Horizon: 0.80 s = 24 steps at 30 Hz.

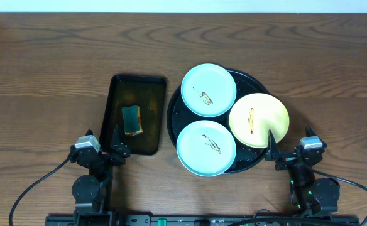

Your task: Clean dirty plates on tray and stack at the side

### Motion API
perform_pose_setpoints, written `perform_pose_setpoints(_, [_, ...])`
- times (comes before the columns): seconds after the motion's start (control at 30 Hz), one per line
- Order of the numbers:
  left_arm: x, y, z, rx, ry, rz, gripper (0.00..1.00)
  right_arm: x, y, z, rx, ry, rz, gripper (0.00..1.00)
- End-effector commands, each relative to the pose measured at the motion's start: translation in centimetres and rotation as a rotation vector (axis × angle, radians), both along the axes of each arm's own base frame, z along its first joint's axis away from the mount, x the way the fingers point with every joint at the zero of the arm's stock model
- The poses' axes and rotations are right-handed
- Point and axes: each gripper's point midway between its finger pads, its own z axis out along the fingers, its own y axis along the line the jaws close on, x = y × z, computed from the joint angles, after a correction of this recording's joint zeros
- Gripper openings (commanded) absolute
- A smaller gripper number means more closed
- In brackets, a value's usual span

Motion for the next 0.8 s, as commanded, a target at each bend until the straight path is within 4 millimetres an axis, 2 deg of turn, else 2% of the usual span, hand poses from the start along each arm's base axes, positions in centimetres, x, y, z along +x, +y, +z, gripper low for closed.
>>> perform_pose_setpoints(0.0, [-0.2,0.3,-1.6,0.018,0.054,0.016,0.84,-0.1,0.2,0.0,-0.008,-0.004,0.009,0.99])
perform_pose_setpoints(0.5, [-0.1,0.3,-1.6,0.006,0.056,0.014,0.84,0.0,-0.2,-0.1,-0.014,0.000,-0.016,0.99])
perform_pose_setpoints(0.77, [-0.1,0.3,-3.0,0.004,0.138,0.013,0.84,0.0,-0.3,-0.1,0.010,0.003,-0.021,0.99])
